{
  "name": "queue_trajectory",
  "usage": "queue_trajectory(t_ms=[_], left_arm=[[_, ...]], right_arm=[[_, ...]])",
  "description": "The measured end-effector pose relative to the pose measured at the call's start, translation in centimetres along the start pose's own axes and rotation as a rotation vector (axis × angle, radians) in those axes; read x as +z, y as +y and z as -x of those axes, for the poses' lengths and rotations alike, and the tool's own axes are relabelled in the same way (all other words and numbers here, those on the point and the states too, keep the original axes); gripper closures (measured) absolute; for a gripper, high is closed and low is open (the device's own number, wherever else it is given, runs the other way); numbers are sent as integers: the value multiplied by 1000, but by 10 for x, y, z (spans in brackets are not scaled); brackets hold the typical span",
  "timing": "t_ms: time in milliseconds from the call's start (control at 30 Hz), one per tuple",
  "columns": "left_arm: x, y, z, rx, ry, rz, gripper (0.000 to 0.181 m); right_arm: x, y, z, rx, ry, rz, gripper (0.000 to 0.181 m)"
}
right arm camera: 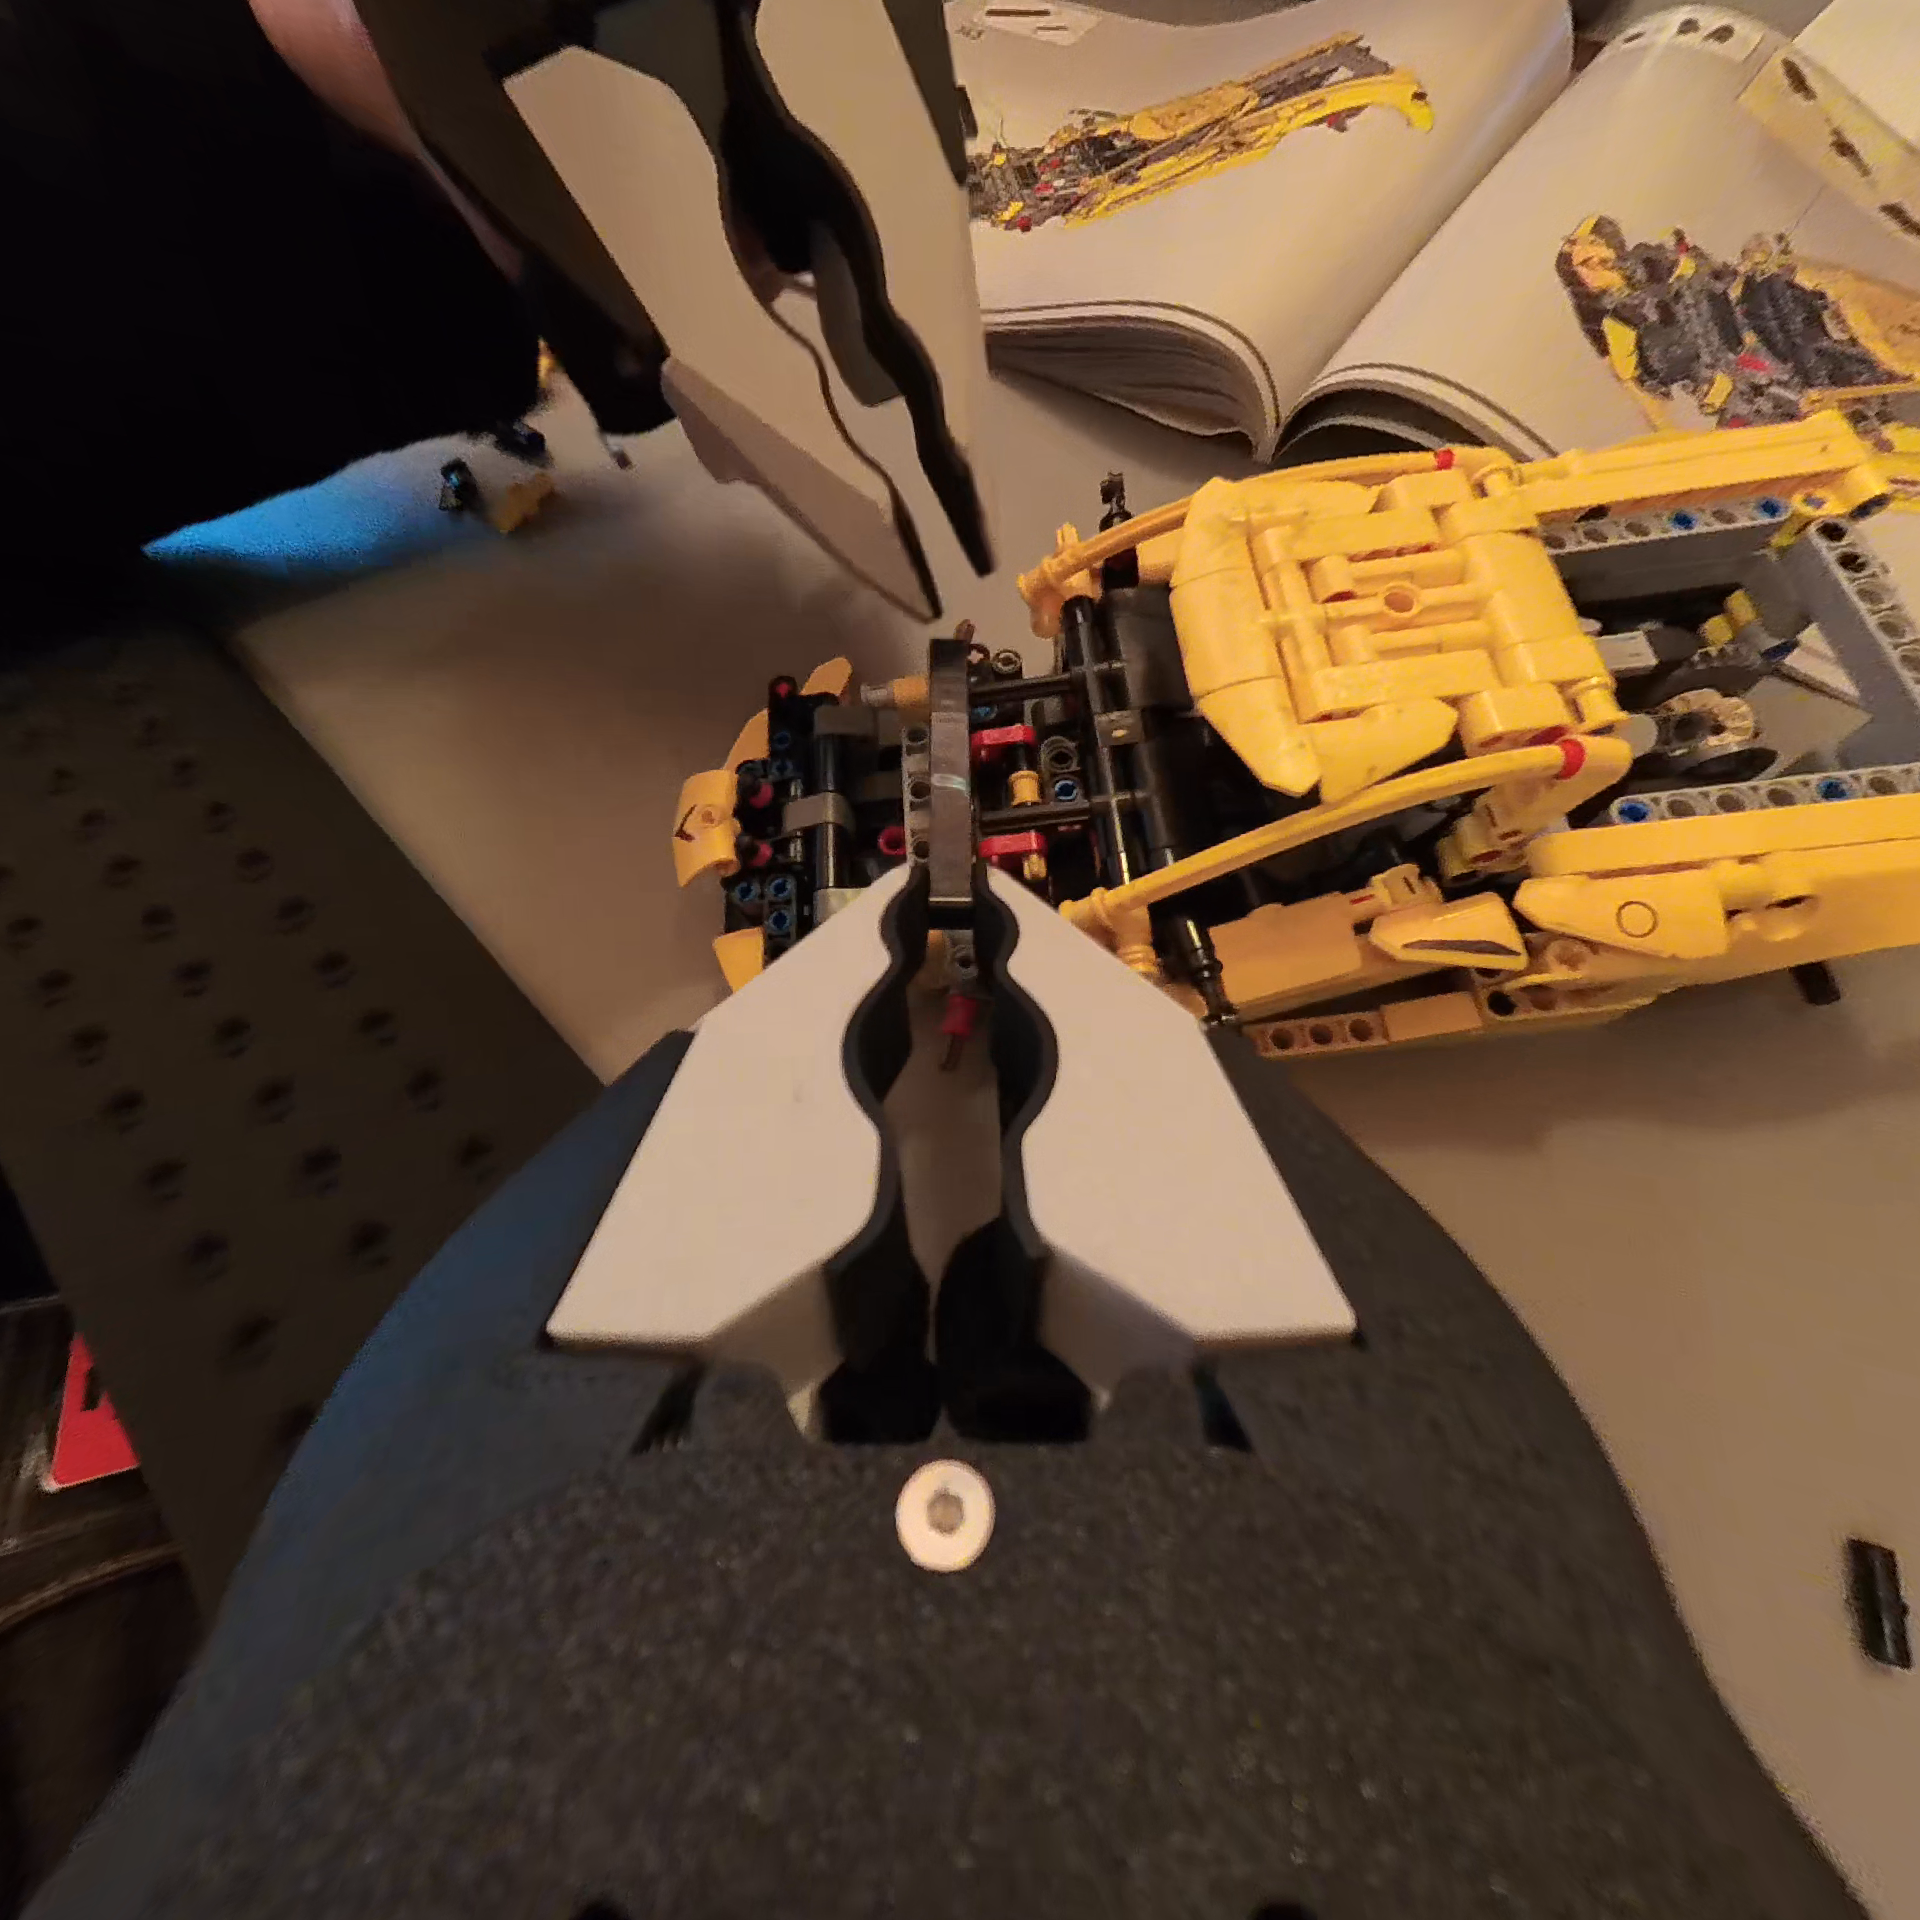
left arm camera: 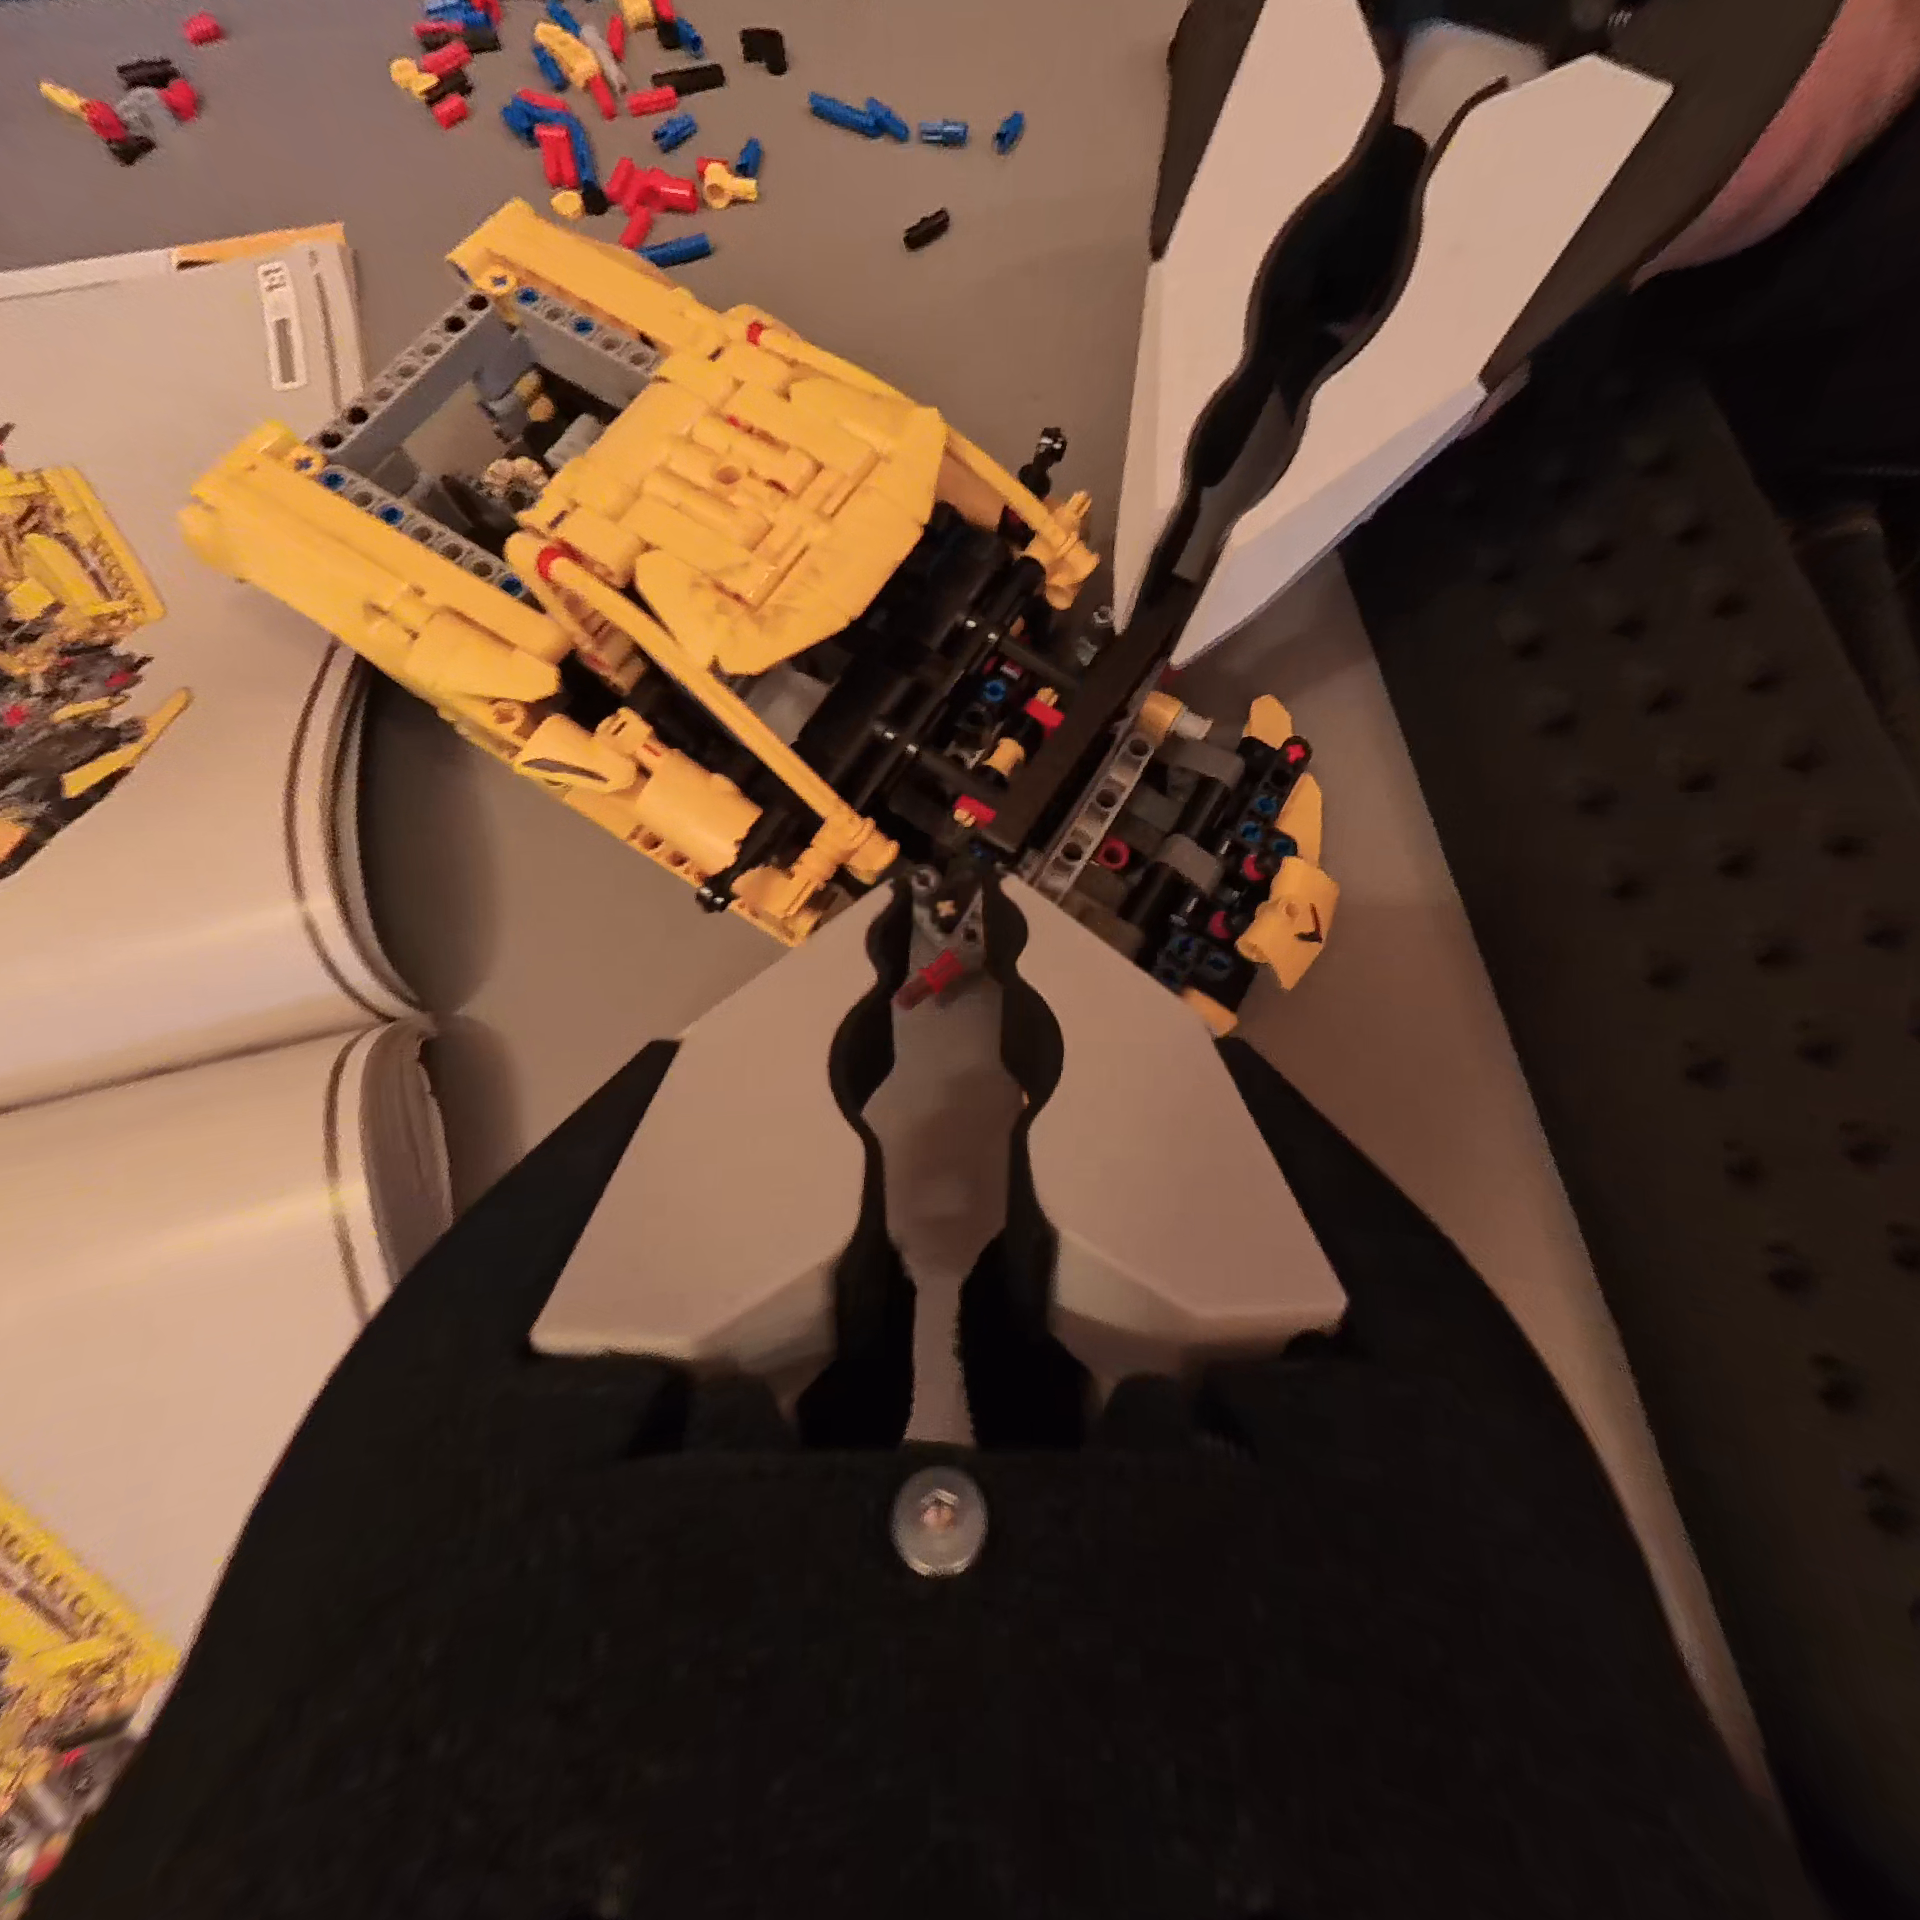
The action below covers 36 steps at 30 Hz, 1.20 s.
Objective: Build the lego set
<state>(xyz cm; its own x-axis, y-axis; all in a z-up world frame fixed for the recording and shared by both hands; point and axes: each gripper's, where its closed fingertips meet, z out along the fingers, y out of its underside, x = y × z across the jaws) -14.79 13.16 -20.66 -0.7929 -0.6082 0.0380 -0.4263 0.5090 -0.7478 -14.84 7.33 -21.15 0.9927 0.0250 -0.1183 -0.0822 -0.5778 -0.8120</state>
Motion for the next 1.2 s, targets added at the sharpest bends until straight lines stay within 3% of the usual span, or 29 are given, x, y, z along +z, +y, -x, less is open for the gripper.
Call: queue_trajectory(t_ms=[500,733,1000,1200], left_arm=[[9,2,-7,31,16,2,156],[16,7,-10,56,37,10,168],[15,6,-7,100,14,18,170],[15,7,-6,125,-16,46,170]], right_arm=[[4,0,2,44,-12,8,174],[7,-1,2,54,-17,10,174],[2,-4,-1,2,37,-19,173],[8,5,-2,-56,81,55,174]])
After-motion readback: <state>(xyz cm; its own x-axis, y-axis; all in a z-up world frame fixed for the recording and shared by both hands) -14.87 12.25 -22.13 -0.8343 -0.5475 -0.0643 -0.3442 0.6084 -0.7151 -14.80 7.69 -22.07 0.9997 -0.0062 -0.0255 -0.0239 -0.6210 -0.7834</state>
